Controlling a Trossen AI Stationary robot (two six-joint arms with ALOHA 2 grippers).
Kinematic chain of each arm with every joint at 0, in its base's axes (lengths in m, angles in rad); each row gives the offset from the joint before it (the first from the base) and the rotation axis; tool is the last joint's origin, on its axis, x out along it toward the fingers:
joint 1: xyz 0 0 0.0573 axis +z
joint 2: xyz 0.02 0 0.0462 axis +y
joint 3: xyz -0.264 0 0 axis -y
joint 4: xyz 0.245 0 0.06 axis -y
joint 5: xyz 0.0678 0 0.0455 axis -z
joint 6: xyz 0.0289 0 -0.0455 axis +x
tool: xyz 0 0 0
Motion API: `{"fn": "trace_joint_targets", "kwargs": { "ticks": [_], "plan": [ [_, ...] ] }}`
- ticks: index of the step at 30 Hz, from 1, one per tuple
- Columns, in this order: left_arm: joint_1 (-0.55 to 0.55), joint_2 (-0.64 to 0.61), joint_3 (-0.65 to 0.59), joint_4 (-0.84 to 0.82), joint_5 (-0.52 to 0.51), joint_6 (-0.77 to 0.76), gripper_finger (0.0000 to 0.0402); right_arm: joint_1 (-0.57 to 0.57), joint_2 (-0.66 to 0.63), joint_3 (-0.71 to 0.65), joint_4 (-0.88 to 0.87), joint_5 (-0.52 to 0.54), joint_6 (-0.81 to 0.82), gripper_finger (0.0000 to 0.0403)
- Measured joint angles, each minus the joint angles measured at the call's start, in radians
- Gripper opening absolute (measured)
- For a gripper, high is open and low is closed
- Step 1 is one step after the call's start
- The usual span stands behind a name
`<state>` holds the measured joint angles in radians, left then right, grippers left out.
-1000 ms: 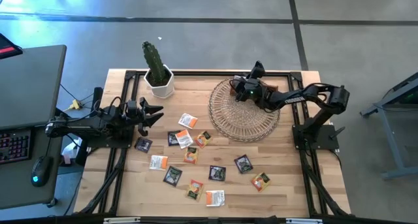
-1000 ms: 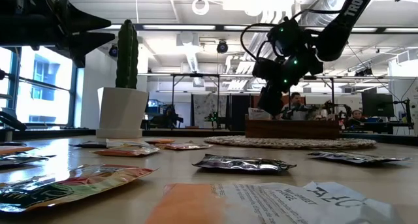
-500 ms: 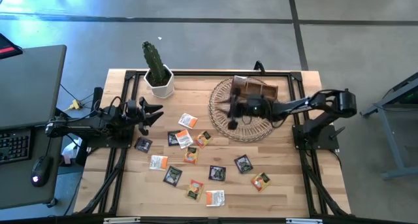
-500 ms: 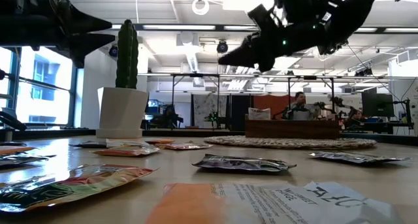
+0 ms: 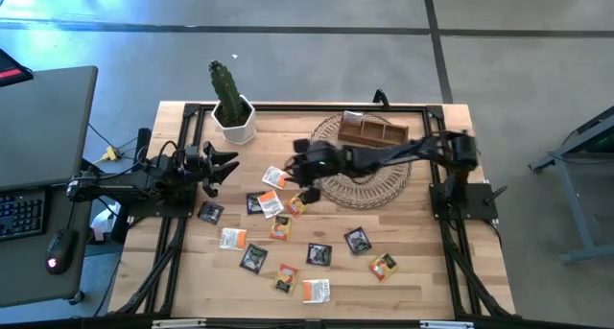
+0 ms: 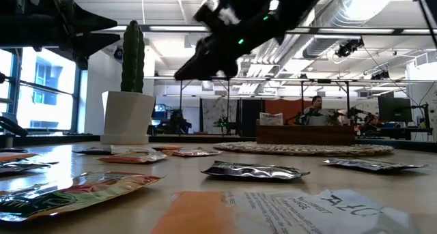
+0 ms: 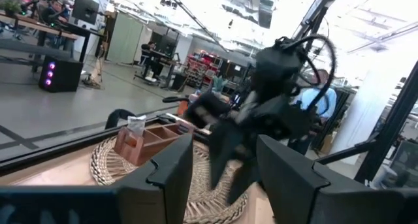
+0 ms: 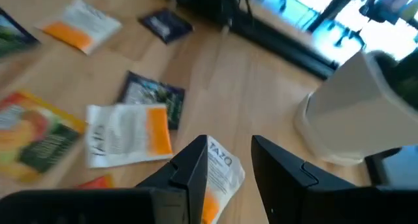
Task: Pick & Place Tea
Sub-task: Put the orange tea bag into the left section of the wooden organizer
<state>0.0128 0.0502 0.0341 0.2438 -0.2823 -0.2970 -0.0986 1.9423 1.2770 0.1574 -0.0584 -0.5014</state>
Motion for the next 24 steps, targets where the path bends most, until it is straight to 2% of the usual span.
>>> {"fn": "trace_joint_targets", "kwargs": {
  "ticks": [6,13,18,24],
  "plan": [
    [0.000,0.000,0.000,0.000,-0.001,0.003,0.0168,-0.042,0.199,0.156,-0.025,-0.003,0.000,0.0115],
    [0.000,0.000,0.000,0.000,-0.001,0.030,0.0168,-0.088,0.348,0.331,-0.093,-0.070,0.047,0.0115],
    [0.000,0.000,0.000,-0.002,0.000,0.030,0.0168,-0.102,0.412,0.408,-0.156,-0.065,0.074,0.0115],
    [0.000,0.000,0.000,-0.003,0.003,0.030,0.0168,-0.113,0.441,0.409,-0.156,-0.051,0.060,0.0115]
  ]
}}
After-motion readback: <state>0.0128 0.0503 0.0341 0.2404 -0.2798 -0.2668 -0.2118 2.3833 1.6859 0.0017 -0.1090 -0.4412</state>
